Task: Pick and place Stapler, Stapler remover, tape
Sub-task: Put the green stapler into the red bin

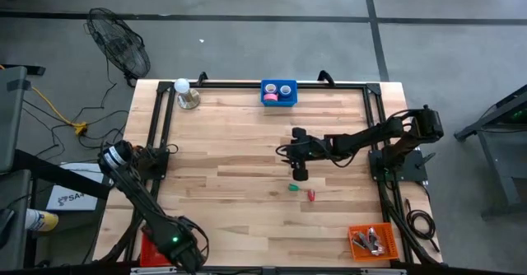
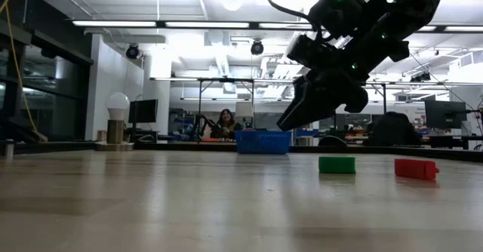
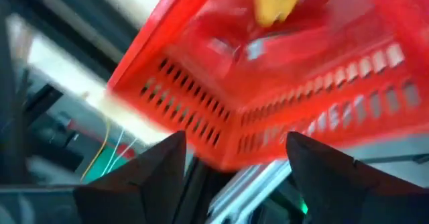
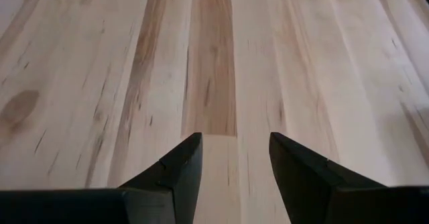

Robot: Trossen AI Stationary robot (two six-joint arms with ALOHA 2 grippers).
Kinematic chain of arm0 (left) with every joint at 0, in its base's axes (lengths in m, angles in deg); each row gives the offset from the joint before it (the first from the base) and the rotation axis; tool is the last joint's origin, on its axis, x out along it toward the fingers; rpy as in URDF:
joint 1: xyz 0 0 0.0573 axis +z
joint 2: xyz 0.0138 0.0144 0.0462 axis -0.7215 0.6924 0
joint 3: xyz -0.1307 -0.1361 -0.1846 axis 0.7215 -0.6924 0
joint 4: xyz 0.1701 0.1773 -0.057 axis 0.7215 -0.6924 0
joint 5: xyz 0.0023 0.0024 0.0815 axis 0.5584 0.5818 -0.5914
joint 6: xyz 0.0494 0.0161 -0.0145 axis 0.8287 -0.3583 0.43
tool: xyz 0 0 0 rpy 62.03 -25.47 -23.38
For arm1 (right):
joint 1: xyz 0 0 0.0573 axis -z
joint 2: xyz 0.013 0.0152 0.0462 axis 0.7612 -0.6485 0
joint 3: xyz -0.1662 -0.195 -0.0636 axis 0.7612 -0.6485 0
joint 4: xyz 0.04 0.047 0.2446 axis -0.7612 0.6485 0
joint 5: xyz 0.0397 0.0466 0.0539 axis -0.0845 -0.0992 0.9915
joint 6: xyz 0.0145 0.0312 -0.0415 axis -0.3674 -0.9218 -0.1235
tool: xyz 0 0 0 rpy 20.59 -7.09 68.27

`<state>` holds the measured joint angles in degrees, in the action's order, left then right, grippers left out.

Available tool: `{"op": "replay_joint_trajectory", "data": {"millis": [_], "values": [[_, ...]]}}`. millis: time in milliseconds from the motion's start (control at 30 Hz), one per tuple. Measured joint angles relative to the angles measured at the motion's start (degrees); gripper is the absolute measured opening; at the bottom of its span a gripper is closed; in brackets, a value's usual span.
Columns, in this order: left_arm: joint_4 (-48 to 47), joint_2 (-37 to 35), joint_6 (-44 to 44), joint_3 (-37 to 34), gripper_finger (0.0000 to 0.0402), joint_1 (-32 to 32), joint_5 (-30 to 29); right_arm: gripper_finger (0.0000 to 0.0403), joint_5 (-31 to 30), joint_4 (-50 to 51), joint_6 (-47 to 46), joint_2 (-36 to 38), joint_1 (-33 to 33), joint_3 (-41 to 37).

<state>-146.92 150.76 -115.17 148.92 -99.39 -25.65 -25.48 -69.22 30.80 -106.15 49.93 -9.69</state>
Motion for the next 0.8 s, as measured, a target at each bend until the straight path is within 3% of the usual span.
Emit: {"op": "replay_joint_trajectory", "data": {"millis": [133,333,500,667,800], "values": [[-8.64,-0.07,0.33,3.70,0.0260,-0.04,-1.61,0.0165,-0.08,2.23,0.08,0.00,0.00,0.02],[-23.73,-0.15,3.02,10.59,0.0249,1.19,-18.36,0.0165,-2.57,5.94,0.37,0.00,0.00,0.02],[-23.75,-1.26,13.23,10.85,0.0237,5.25,-37.71,0.0165,-1.61,9.35,0.50,0.01,0.01,0.02],[-23.59,-1.20,25.77,9.14,0.0222,10.84,-51.13,0.0165,-1.22,16.86,-0.54,1.71,0.00,0.02],[-21.15,-1.20,33.29,7.14,0.0216,14.78,-59.13,0.0165,2.59,22.45,-2.01,3.52,0.01,0.04]]}}
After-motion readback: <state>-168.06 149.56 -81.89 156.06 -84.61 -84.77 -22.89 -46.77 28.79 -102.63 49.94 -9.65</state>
